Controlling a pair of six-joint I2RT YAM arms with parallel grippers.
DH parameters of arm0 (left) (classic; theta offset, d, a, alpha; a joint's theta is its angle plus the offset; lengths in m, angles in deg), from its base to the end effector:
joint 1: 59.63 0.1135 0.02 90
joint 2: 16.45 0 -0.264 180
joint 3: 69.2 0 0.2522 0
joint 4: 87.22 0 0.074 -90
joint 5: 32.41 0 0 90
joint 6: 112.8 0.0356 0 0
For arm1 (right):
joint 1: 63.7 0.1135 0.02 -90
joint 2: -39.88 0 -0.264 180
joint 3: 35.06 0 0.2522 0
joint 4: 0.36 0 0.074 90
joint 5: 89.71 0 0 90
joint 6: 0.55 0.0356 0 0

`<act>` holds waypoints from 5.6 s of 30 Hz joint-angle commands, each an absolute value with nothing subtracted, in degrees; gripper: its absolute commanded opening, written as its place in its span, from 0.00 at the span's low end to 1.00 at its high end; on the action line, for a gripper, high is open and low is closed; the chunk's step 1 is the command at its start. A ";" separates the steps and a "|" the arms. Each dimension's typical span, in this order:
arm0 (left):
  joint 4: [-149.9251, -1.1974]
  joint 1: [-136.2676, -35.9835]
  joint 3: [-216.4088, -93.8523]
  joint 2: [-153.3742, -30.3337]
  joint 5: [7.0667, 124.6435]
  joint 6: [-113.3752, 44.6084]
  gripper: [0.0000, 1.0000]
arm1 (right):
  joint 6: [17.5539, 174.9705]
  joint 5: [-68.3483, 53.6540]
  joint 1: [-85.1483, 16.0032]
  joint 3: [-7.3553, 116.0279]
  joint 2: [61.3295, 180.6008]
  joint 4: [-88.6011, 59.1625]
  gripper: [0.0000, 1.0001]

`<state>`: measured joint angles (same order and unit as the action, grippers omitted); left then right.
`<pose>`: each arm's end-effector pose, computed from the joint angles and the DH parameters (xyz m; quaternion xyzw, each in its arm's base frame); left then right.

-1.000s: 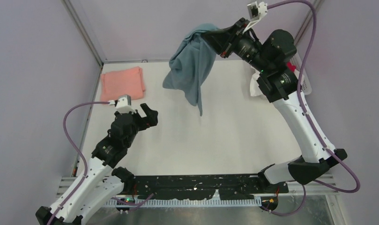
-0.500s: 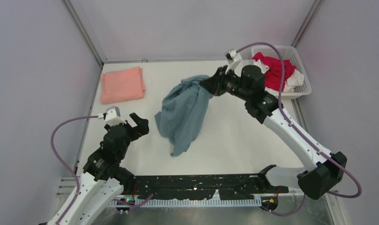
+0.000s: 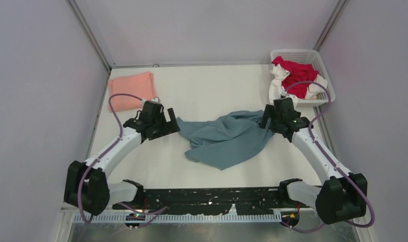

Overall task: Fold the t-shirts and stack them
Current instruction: Move the tshirt to the center of the board, then flatten out the tshirt

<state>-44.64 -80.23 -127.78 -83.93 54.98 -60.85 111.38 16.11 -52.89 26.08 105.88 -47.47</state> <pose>0.2217 -0.0816 0.2326 -0.1506 0.9317 -0.1428 0.2980 0.2283 0.0337 0.2480 0.1354 0.9277 -0.0339 0.3463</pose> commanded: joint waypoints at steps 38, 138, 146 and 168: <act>-44.39 -81.25 -148.94 -113.63 62.93 -63.32 0.00 | 118.68 11.84 -57.86 25.11 104.67 -34.54 0.95; -39.23 -72.09 -166.01 -111.64 45.87 -50.23 1.00 | 97.08 -2.39 -55.48 69.06 140.80 -9.08 0.95; -38.67 -72.07 -158.72 -106.61 53.54 -52.63 1.00 | 99.01 -0.24 -49.25 55.89 127.42 -19.45 0.95; -43.28 -72.81 -155.51 -119.72 72.45 -59.61 1.00 | 114.32 7.03 -49.22 36.25 133.05 -30.71 0.95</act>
<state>-42.34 -72.64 -151.38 -117.20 69.56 -58.53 113.11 3.65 -46.84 31.56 129.77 -32.67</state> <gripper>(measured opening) 0.994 0.954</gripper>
